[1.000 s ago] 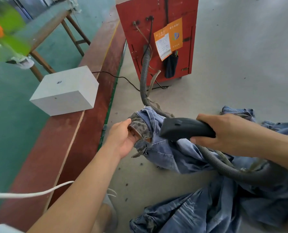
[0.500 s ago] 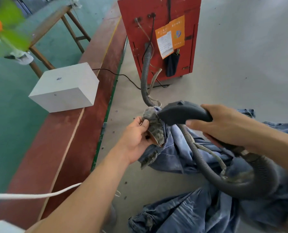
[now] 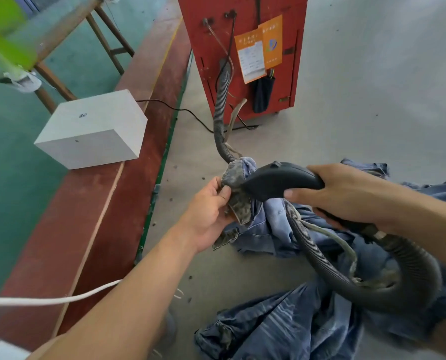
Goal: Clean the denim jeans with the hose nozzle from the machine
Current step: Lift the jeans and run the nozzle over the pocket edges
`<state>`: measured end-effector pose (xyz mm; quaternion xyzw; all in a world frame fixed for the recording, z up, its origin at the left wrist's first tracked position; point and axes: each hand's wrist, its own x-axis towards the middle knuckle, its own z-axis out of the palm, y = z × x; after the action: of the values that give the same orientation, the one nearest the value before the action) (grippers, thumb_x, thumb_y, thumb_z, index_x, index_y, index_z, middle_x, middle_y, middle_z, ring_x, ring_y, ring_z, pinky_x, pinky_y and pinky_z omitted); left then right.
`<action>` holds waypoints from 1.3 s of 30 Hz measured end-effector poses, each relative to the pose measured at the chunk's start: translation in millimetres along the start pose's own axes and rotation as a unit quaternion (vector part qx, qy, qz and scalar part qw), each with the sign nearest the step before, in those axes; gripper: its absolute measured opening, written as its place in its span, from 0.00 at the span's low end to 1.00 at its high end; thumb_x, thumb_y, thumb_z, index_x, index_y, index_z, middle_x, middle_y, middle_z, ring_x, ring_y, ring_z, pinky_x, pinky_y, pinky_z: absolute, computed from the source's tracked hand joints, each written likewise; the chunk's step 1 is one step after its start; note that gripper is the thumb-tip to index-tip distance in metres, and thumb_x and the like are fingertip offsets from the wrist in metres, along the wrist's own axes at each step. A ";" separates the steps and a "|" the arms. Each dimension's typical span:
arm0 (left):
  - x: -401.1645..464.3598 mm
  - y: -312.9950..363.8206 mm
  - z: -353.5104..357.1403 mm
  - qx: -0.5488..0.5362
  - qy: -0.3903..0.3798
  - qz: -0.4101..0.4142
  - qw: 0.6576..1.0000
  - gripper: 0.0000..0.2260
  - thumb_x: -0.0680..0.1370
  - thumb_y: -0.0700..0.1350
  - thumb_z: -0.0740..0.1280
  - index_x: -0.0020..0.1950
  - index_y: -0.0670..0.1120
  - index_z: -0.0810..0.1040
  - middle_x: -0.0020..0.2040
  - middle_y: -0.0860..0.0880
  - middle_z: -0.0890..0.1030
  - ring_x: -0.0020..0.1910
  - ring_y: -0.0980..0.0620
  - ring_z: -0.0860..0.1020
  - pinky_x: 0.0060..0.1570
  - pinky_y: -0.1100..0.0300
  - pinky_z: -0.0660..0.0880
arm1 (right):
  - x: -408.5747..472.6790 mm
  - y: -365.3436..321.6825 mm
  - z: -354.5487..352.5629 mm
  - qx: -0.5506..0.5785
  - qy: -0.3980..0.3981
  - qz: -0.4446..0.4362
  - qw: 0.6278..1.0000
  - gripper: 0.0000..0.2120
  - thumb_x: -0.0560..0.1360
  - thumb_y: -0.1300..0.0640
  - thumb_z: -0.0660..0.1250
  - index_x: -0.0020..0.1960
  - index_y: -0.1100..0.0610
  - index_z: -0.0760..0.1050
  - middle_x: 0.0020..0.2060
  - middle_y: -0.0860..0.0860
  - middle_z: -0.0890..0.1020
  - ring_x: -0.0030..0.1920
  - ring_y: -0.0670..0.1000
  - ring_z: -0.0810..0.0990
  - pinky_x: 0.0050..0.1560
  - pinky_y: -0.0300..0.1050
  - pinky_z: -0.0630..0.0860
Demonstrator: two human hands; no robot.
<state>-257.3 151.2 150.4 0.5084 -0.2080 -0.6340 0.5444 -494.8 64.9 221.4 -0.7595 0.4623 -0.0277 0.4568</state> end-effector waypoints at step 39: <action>10.2 -3.3 17.8 0.086 0.076 0.013 0.993 0.12 0.87 0.47 0.59 0.44 0.49 0.72 0.41 0.49 0.81 0.42 0.52 0.79 0.41 0.58 0.77 | -4.7 -5.2 15.1 -0.123 0.074 -0.019 0.990 0.15 0.72 0.33 0.65 0.44 0.45 0.74 0.30 0.38 0.81 0.27 0.39 0.78 0.29 0.42 0.70</action>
<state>-273.2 137.9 150.5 0.5974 -0.2263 -0.5659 0.5212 -487.0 79.3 218.1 -0.8143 0.4803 -0.0352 0.3241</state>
